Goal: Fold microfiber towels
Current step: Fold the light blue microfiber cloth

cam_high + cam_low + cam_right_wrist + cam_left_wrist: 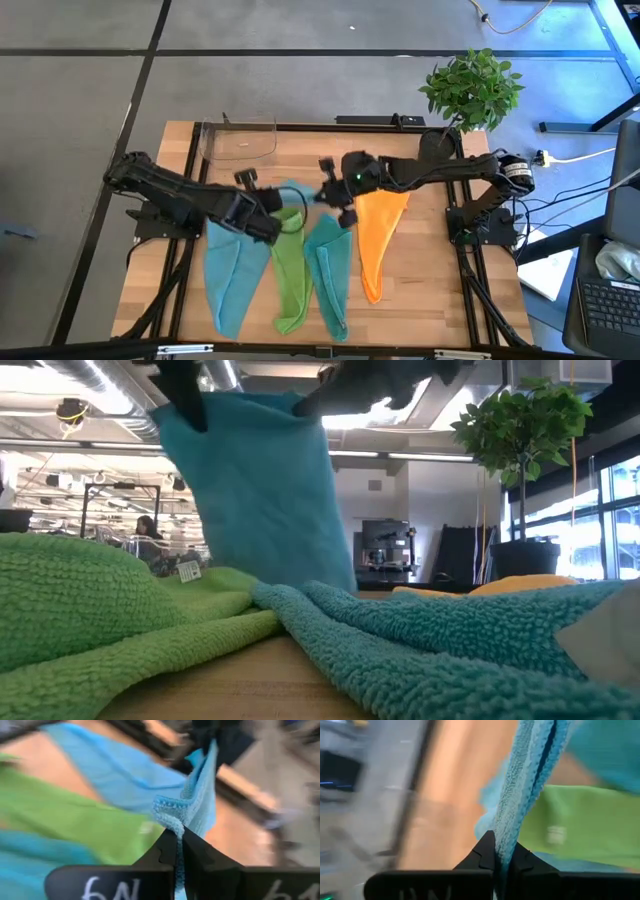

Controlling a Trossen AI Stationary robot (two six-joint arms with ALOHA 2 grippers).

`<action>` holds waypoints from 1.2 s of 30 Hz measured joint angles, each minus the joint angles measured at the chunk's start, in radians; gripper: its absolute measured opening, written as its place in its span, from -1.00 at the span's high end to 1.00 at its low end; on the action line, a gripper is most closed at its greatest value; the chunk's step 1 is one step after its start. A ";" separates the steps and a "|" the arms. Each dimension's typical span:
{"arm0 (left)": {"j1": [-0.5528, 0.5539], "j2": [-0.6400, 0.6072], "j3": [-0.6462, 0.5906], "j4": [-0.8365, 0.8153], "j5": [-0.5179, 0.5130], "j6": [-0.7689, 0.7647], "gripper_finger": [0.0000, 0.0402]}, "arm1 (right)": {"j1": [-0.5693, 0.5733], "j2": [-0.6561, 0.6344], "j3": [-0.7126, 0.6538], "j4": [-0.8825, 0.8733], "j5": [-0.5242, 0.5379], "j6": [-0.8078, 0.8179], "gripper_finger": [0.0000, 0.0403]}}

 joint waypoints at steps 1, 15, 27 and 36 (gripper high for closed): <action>-0.020 0.002 0.000 0.029 0.036 -0.010 1.00 | 0.017 0.000 0.000 -0.024 -0.024 0.022 0.93; -0.222 0.247 0.000 0.514 0.336 -0.079 1.00 | 0.272 0.088 -0.062 -0.242 -0.164 0.248 0.91; -0.192 0.362 -0.002 0.589 0.446 0.051 1.00 | 0.360 0.097 -0.215 -0.063 0.056 0.290 0.91; -0.036 0.357 -0.002 0.390 0.287 0.148 1.00 | 0.253 0.097 -0.216 -0.124 0.329 0.284 0.96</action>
